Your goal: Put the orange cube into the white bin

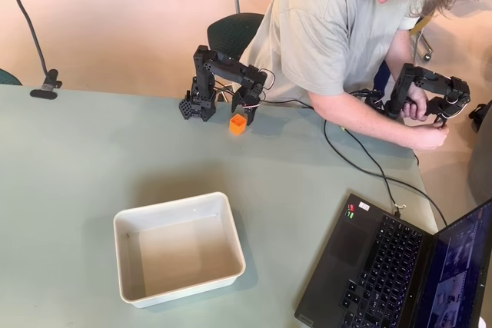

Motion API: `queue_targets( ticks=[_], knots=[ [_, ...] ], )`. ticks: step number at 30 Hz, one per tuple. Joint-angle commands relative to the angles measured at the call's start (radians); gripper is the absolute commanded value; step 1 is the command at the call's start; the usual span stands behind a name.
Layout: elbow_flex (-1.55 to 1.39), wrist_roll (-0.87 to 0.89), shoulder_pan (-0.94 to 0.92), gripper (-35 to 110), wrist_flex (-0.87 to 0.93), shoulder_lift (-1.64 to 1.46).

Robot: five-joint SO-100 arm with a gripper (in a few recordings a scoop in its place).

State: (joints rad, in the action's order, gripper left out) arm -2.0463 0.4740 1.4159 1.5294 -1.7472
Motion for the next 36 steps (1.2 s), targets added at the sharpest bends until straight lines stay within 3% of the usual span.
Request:
queue_targets(
  ticks=[1, 36],
  knots=[
    [0.038, 0.003, 0.009, 43, -0.014, -0.005],
    [0.037, 0.003, -0.008, 43, -0.083, 0.227]
  ],
)
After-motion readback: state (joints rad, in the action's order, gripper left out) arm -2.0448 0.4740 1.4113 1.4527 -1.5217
